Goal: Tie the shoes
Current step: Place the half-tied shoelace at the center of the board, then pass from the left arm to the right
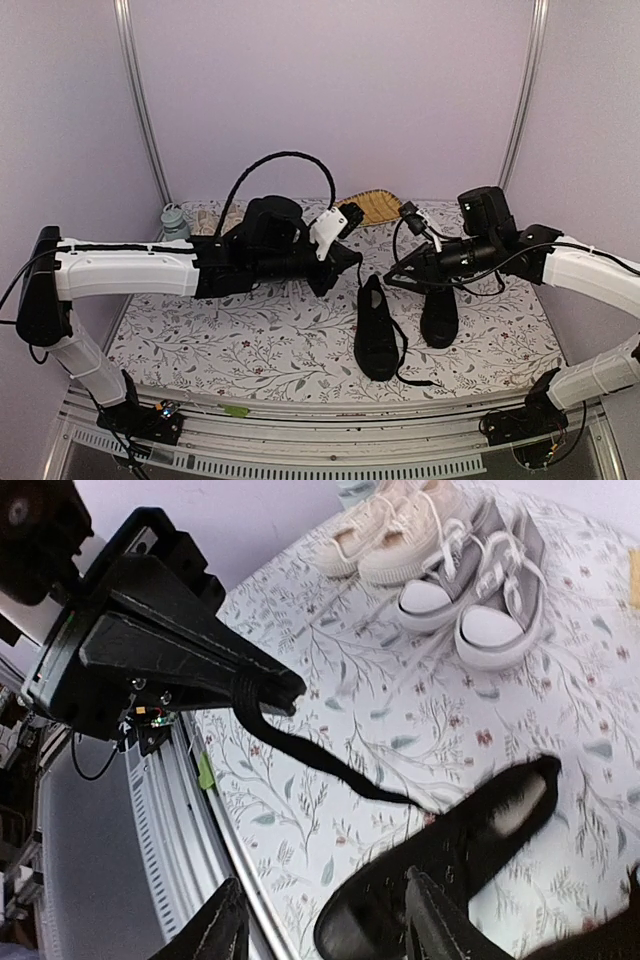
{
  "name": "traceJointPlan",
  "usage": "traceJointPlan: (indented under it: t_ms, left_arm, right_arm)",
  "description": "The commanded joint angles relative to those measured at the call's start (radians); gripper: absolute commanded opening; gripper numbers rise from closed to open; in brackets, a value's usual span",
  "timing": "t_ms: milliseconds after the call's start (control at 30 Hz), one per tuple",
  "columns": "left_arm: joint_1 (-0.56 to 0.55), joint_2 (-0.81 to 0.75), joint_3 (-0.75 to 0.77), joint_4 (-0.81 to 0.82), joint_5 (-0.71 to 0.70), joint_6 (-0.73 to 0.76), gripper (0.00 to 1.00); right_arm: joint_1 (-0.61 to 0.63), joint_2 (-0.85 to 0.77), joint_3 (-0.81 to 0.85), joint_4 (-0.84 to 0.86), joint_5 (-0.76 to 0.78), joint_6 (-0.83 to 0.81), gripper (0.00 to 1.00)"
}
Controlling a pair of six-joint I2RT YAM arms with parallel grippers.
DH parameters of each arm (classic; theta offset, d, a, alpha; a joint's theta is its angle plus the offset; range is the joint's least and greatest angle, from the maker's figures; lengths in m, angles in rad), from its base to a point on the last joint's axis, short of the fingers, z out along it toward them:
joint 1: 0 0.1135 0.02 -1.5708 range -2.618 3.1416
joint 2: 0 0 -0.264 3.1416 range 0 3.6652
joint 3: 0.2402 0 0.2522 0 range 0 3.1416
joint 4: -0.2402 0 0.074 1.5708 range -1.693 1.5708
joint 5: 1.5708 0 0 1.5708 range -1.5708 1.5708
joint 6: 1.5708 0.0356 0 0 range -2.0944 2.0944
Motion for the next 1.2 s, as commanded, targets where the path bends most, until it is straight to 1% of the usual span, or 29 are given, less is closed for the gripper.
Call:
traceJointPlan:
  t_ms: [0, 67, 200, 333, 467, 533, 600, 700, 733, 767, 833, 900, 1000, 1067, 1167]
  left_arm:
    - [-0.008, 0.0, 0.032, 0.074, -0.078, -0.045, 0.0]
    - [-0.009, 0.005, 0.029, 0.071, -0.098, -0.045, 0.0]
    - [-0.008, 0.004, 0.033, 0.087, -0.125, -0.02, 0.0]
    - [-0.008, 0.01, 0.035, 0.118, -0.144, -0.021, 0.0]
    - [-0.008, 0.018, 0.034, 0.125, -0.144, -0.023, 0.0]
    - [-0.009, 0.019, 0.034, 0.12, -0.147, -0.028, 0.0]
    - [-0.007, 0.017, 0.032, 0.119, -0.164, -0.031, 0.0]
    - [-0.007, 0.01, 0.027, 0.117, -0.166, -0.034, 0.0]
    - [-0.008, 0.008, 0.023, 0.116, -0.167, -0.036, 0.0]
    - [-0.007, 0.006, 0.018, 0.114, -0.171, -0.038, 0.0]
    - [-0.007, 0.0, 0.009, 0.111, -0.176, -0.046, 0.0]
    - [-0.006, -0.006, 0.0, 0.116, -0.17, -0.049, 0.0]
    - [-0.006, -0.009, -0.003, 0.117, -0.168, -0.047, 0.0]
    - [-0.006, -0.01, -0.003, 0.116, -0.167, -0.047, 0.0]
    - [0.0, -0.017, -0.013, 0.091, -0.166, -0.064, 0.0]
  right_arm:
    - [0.007, 0.089, -0.154, 0.499, -0.095, -0.246, 0.54]
    - [0.007, 0.116, -0.209, 0.623, -0.09, -0.302, 0.54]
    - [0.007, 0.204, -0.264, 0.748, -0.08, -0.371, 0.54]
    - [0.007, 0.3, -0.265, 0.799, -0.093, -0.356, 0.52]
    - [0.007, 0.347, -0.278, 0.862, -0.083, -0.329, 0.49]
    - [0.007, 0.38, -0.291, 0.916, -0.058, -0.318, 0.44]
    - [0.008, 0.409, -0.287, 0.931, -0.047, -0.313, 0.39]
    - [0.007, 0.417, -0.28, 0.932, -0.04, -0.305, 0.24]
    - [0.007, 0.413, -0.284, 0.937, -0.039, -0.296, 0.21]
    - [0.007, 0.41, -0.289, 0.94, -0.038, -0.289, 0.13]
    - [0.007, 0.402, -0.299, 0.948, -0.036, -0.274, 0.07]
    - [0.008, 0.401, -0.305, 0.958, -0.04, -0.264, 0.05]
    - [0.007, 0.412, -0.302, 0.963, -0.041, -0.257, 0.04]
    - [0.008, 0.421, -0.298, 0.962, -0.045, -0.256, 0.01]
    - [0.007, 0.417, -0.292, 0.936, -0.04, -0.245, 0.01]
